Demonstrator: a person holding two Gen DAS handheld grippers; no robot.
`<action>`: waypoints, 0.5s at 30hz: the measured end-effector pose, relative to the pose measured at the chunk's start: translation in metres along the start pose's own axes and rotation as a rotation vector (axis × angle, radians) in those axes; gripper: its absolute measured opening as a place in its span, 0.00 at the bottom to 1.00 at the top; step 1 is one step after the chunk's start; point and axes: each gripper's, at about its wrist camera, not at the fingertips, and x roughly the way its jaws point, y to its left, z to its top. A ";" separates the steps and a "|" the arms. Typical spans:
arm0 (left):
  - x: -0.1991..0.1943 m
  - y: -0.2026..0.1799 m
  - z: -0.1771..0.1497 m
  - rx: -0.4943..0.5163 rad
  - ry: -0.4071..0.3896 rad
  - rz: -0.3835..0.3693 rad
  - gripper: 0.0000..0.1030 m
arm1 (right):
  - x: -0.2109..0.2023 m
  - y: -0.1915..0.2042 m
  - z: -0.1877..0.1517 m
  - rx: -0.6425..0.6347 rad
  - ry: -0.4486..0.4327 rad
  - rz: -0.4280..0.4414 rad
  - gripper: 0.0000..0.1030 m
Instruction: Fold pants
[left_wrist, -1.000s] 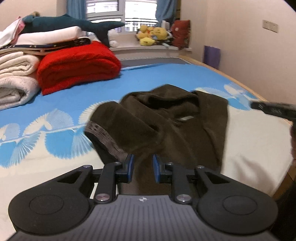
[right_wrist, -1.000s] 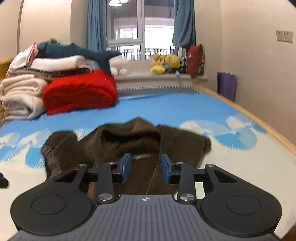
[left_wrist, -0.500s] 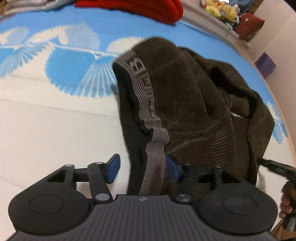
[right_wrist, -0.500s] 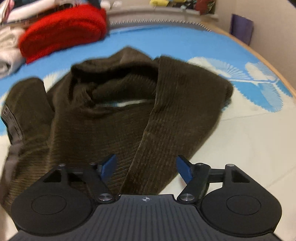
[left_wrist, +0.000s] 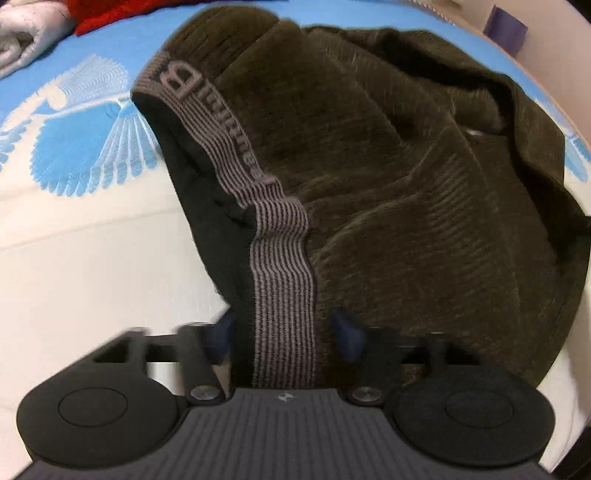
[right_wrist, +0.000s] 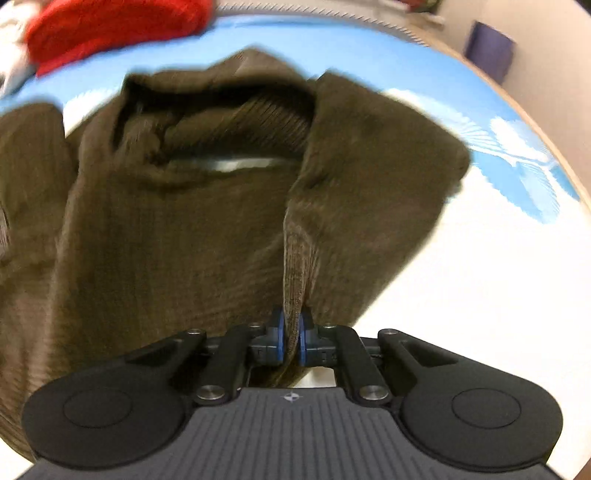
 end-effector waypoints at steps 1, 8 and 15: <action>-0.004 0.000 -0.002 0.006 -0.010 0.002 0.37 | -0.011 -0.006 0.002 0.037 -0.028 0.015 0.07; -0.076 0.012 -0.012 0.003 -0.232 -0.045 0.24 | -0.101 -0.020 0.000 0.064 -0.323 0.137 0.07; -0.179 0.080 -0.048 -0.090 -0.449 -0.016 0.23 | -0.143 -0.022 -0.011 0.052 -0.426 0.299 0.06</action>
